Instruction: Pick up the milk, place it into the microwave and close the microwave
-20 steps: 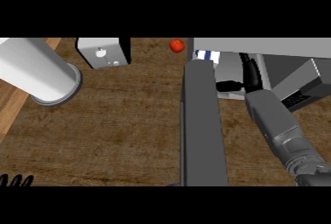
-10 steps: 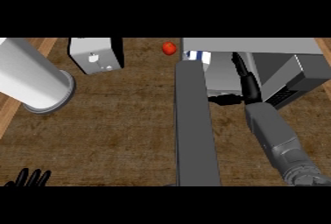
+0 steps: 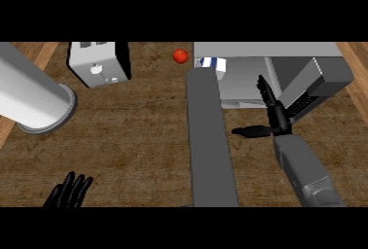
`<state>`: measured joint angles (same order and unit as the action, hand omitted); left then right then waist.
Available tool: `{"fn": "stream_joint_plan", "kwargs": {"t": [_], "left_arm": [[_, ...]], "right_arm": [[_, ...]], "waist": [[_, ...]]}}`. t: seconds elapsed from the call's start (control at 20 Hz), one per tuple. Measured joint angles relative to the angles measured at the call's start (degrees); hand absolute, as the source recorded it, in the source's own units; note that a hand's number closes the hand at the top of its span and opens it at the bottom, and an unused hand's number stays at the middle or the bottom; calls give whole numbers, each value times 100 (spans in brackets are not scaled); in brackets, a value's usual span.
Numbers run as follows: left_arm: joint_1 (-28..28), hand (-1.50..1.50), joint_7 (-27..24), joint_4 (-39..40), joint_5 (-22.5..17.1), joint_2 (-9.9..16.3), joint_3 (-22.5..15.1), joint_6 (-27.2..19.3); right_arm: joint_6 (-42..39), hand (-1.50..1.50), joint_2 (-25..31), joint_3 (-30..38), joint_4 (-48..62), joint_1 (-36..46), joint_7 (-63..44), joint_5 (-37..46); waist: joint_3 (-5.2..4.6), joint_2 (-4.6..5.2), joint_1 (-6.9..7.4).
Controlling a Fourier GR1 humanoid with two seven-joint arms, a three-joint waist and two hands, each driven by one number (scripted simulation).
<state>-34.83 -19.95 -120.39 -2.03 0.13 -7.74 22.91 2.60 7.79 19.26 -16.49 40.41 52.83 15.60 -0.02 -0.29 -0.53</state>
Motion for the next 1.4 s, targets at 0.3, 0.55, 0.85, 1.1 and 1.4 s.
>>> {"fn": "stream_joint_plan", "kwargs": {"t": [0.3, 0.55, 0.85, 1.1, 1.4], "left_arm": [[351, 150, 487, 128, 237, 10, -415, -77], [827, 150, 847, 413, 626, -5, -849, -263], [1780, 150, 1029, 1193, 1035, -10, -1121, -673], [2722, 150, 1275, 2018, 1269, 4, -1292, -827], [3908, 150, 1416, 3475, 1510, 2, -1745, -752]], "right_arm": [[-455, -150, -252, -241, -800, -1020, 156, -123], [-816, -150, -285, -460, -1918, -1913, 58, -271], [-1241, -150, -185, -643, -3575, -3254, -267, -514], [-1373, -150, -72, -657, -4927, -4229, -639, -700], [-1610, -150, 148, -510, -5772, -4981, -748, -937]], "waist": [[-7, -37, -135], [-11, -43, -180], [-14, -27, -211], [-13, -2, -203], [-8, 28, -200]]}}
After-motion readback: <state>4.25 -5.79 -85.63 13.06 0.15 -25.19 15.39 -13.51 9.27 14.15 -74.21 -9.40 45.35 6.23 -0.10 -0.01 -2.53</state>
